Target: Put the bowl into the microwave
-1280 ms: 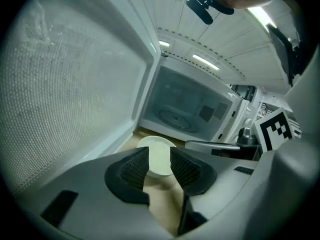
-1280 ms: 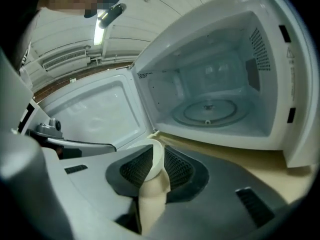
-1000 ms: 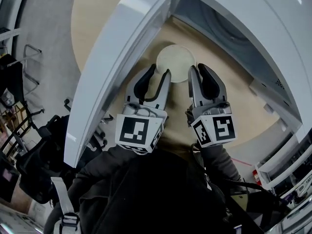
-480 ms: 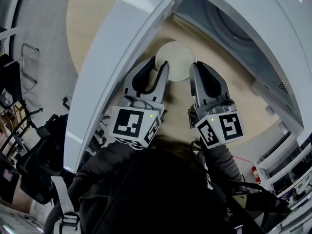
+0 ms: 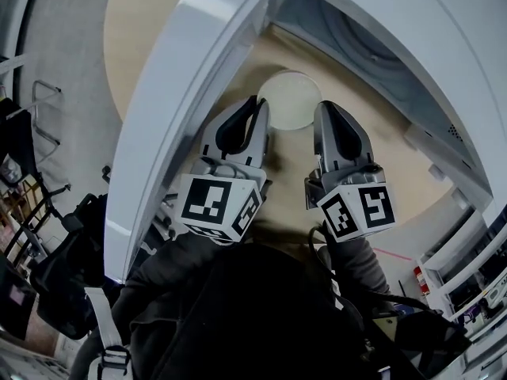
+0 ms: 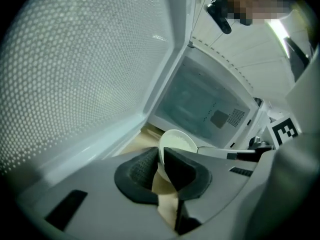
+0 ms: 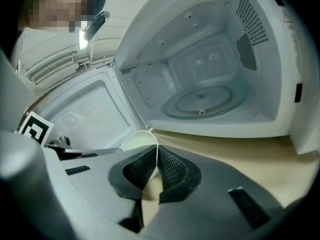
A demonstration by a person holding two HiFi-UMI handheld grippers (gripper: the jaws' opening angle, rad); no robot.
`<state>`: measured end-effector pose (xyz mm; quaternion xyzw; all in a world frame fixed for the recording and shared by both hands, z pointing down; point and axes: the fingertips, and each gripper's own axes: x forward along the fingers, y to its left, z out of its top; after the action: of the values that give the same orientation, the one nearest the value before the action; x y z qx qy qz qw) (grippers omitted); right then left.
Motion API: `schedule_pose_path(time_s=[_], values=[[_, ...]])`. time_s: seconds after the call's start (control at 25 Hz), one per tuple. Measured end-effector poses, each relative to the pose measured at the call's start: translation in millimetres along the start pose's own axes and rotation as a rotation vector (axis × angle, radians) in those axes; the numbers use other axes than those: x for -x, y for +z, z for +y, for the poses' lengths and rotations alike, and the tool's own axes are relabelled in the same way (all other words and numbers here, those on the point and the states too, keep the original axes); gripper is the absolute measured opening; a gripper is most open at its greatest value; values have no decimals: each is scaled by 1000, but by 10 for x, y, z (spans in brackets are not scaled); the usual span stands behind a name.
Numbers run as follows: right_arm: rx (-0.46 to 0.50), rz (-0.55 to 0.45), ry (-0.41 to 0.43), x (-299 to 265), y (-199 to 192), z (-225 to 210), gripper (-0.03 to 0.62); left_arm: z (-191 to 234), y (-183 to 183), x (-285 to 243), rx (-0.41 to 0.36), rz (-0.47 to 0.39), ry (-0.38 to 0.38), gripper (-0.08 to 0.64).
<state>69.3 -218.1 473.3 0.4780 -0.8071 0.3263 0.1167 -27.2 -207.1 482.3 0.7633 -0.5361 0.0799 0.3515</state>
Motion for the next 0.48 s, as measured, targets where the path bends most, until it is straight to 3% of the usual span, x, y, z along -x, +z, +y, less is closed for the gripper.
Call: schedule_pose_path(time_s=[0.48], values=[[-76, -67, -71, 344, 55, -181, 13, -355, 65, -31, -61, 3, -46, 36]])
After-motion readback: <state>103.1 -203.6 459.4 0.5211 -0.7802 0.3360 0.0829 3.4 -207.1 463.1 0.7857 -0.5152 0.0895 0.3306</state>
